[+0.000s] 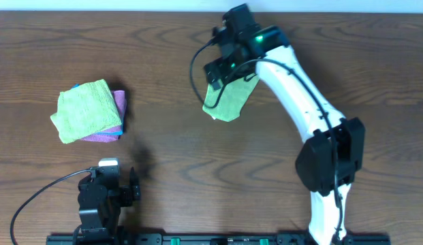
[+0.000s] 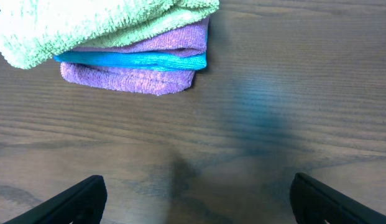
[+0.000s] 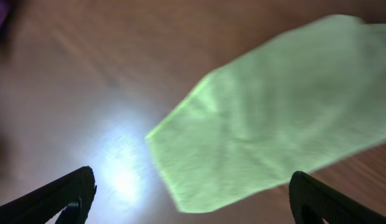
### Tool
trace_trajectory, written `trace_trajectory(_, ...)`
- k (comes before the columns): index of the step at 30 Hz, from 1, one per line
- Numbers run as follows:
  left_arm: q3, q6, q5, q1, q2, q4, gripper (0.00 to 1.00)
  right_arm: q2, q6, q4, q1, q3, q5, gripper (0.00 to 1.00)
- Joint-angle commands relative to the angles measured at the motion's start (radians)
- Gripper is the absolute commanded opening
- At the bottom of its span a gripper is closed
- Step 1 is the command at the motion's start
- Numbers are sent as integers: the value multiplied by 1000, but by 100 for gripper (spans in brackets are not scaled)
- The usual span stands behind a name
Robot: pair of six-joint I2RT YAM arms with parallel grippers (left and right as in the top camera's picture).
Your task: Fold the cloth
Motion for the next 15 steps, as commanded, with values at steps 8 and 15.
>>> trace_trajectory(8,-12,-3,-10,-4,-6,-9,96,59,-52,-10,92,-7,5,89)
trace_trajectory(15,-12,-3,-10,-4,-6,-9,95,160,-43,-32,114,-7,5,85)
